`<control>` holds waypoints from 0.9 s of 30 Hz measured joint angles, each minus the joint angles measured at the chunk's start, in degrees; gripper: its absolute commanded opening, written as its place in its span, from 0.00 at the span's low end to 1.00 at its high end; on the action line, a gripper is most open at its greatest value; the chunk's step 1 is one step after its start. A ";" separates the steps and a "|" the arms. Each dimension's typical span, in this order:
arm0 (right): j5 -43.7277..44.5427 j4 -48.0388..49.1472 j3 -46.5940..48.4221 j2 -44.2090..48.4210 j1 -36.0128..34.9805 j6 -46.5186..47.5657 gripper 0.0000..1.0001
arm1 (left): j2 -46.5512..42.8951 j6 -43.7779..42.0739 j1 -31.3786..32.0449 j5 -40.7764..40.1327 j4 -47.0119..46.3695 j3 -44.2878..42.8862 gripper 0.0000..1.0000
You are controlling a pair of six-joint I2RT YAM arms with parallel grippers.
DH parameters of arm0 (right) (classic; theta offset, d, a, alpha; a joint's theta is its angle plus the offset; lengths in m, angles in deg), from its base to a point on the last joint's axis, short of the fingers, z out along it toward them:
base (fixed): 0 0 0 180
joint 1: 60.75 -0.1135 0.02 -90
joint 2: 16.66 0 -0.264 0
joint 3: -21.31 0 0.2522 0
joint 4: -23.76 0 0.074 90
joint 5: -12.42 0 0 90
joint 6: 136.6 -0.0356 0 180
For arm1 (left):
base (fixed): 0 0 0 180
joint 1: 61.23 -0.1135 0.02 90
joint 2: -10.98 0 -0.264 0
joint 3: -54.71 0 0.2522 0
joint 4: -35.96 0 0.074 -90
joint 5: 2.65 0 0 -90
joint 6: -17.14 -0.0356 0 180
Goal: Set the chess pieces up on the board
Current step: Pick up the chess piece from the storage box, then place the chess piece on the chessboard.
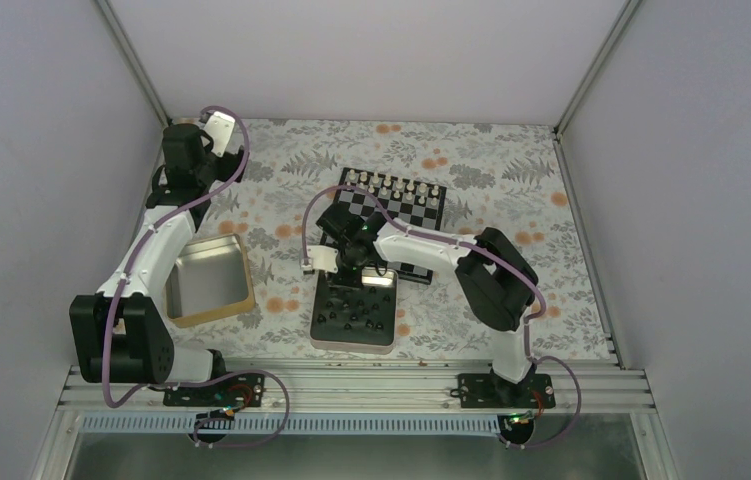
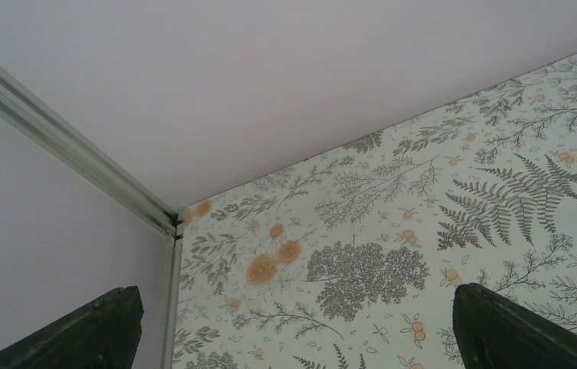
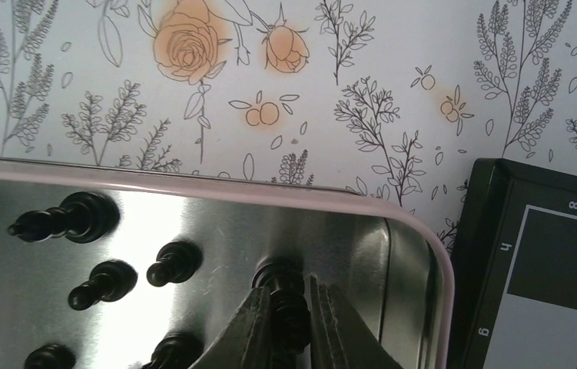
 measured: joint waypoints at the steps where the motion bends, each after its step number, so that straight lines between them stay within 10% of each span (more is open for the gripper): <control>1: -0.17 -0.48 0.22 0.02 0.00 0.00 0.06 | 0.00 0.00 0.00 0.00 0.02 0.00 1.00; 27: 3.61 -2.78 4.87 9.73 17.42 -0.33 0.05 | -0.74 0.00 -0.09 -1.01 -0.07 0.00 1.00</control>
